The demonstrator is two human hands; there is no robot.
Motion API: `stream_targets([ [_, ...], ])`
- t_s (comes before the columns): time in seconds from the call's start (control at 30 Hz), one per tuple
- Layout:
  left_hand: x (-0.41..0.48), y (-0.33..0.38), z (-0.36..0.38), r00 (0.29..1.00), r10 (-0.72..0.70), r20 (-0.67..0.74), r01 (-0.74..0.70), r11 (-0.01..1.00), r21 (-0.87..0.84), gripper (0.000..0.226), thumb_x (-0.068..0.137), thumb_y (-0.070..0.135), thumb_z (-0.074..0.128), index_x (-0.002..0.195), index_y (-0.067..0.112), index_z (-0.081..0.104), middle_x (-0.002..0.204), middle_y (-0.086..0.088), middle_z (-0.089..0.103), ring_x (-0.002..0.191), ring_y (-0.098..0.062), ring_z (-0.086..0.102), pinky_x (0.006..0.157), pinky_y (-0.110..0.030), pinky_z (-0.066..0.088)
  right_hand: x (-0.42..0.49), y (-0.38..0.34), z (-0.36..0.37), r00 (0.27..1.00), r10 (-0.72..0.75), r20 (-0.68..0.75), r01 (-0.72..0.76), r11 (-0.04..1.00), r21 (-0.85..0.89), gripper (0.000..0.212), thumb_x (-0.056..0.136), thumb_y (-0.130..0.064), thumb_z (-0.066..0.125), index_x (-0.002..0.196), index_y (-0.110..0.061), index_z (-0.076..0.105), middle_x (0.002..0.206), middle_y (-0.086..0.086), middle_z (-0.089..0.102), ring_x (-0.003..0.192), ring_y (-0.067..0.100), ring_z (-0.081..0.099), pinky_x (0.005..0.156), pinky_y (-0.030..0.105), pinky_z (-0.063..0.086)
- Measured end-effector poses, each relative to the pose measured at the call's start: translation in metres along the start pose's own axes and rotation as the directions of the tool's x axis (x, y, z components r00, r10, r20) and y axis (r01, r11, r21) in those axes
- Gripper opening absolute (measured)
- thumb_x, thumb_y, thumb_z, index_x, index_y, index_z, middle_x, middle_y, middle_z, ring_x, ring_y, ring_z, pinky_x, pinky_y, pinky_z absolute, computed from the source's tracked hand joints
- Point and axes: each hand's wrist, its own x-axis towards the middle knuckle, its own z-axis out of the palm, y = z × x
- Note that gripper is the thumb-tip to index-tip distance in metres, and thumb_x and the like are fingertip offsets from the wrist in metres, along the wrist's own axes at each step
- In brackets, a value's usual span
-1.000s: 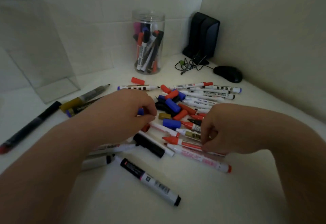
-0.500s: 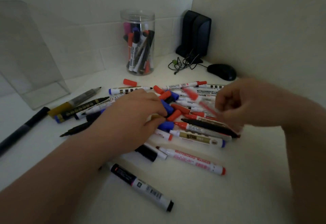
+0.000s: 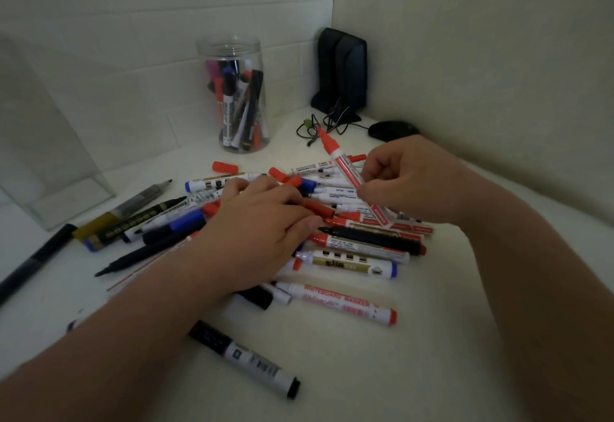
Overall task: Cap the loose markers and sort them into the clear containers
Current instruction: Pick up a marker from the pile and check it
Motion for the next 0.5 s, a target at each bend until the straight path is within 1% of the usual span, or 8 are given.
stream_targets([
  [0.1,0.001,-0.001,0.0,1.0,-0.027,-0.001,0.027,0.999,-0.018,0.048,0.098,0.055,0.018,0.117,0.047,0.061,0.117,0.028,0.048,0.117,-0.001,0.034,0.109,-0.038,0.014,0.001,0.0,0.002,1.0,-0.004,0.001,0.004,1.0,-0.011,0.008,0.085,-0.021,0.073,0.078,-0.02,0.069,0.058,-0.01,0.068,0.047,-0.002,0.057,0.052,0.014,0.044],
  [0.23,0.003,-0.007,0.0,0.997,-0.071,-0.028,0.071,0.997,-0.027,0.052,0.096,0.054,0.016,0.113,0.043,0.064,0.112,0.025,0.049,0.106,-0.003,0.035,0.107,-0.038,0.019,0.001,0.0,0.003,1.0,-0.01,0.011,0.01,1.0,-0.027,0.007,0.086,-0.022,0.072,0.079,-0.021,0.069,0.06,-0.011,0.069,0.049,-0.003,0.059,0.052,0.01,0.046],
  [0.3,0.003,-0.01,0.0,0.996,-0.086,-0.009,0.086,0.996,0.006,0.044,0.097,0.05,0.023,0.118,0.044,0.063,0.116,0.025,0.049,0.108,-0.003,0.035,0.107,-0.038,0.02,0.001,0.0,0.003,1.0,-0.014,0.008,0.015,1.0,-0.026,0.007,0.086,-0.022,0.072,0.079,-0.02,0.069,0.061,-0.009,0.07,0.049,-0.001,0.06,0.052,0.011,0.047],
  [0.37,0.004,-0.011,-0.001,0.995,-0.101,0.0,0.101,0.995,0.015,0.032,0.1,0.045,0.038,0.122,0.045,0.061,0.123,0.024,0.049,0.114,-0.004,0.037,0.109,-0.039,0.02,0.001,0.0,0.004,1.0,-0.01,0.005,0.011,1.0,-0.028,0.007,0.086,-0.022,0.072,0.079,-0.02,0.069,0.061,-0.009,0.07,0.049,-0.002,0.06,0.054,0.012,0.049],
  [0.43,0.006,-0.011,-0.002,0.992,-0.126,-0.003,0.126,0.992,-0.003,0.027,0.1,0.04,0.047,0.122,0.044,0.062,0.125,0.022,0.051,0.118,-0.005,0.04,0.111,-0.041,0.022,0.001,0.0,0.004,1.0,-0.004,0.01,0.005,0.999,-0.035,0.007,0.086,-0.022,0.072,0.08,-0.021,0.069,0.06,-0.01,0.068,0.049,-0.003,0.058,0.055,0.013,0.048],
  [0.5,0.007,-0.011,-0.002,0.987,-0.159,-0.027,0.157,0.986,-0.051,0.021,0.099,0.038,0.052,0.117,0.043,0.063,0.121,0.02,0.055,0.116,-0.007,0.044,0.113,-0.043,0.026,0.002,0.0,0.005,1.0,0.0,0.013,0.0,0.999,-0.042,0.006,0.086,-0.022,0.072,0.081,-0.021,0.069,0.062,-0.007,0.069,0.05,-0.002,0.058,0.054,0.012,0.048],
])
